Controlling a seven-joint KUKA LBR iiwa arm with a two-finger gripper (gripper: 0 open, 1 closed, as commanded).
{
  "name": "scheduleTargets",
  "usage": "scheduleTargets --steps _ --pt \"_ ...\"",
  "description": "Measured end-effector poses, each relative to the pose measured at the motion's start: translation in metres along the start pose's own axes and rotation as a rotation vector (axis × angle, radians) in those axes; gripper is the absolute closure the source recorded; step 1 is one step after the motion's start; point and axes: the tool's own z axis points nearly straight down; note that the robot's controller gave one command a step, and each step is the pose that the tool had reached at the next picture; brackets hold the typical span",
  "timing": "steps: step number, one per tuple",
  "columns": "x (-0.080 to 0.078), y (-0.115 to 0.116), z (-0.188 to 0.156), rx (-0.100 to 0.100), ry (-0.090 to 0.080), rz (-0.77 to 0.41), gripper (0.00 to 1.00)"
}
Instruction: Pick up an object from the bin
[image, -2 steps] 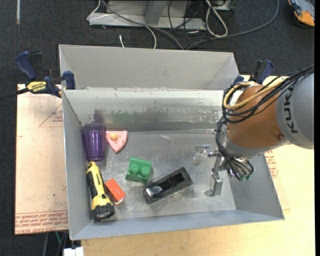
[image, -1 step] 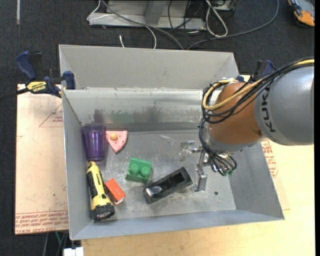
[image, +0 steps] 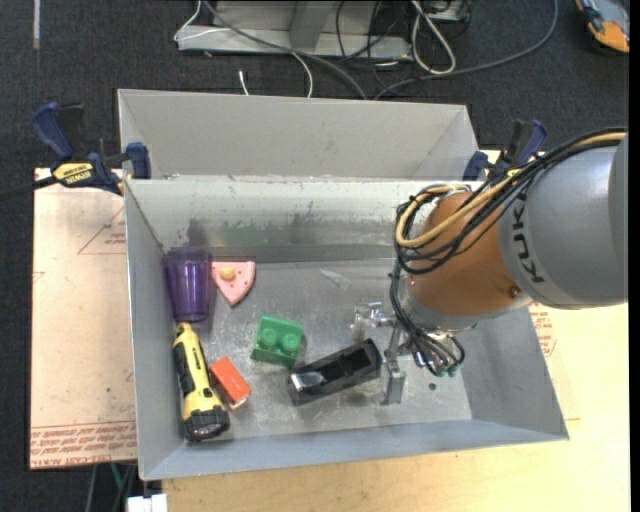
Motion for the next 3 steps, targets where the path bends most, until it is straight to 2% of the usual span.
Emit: scheduleTargets --steps 1,3 --pt "-0.021 0.043 0.024 0.001 -0.002 -0.143 0.00" --pt "-0.035 0.066 0.032 0.002 0.008 -0.145 0.00"
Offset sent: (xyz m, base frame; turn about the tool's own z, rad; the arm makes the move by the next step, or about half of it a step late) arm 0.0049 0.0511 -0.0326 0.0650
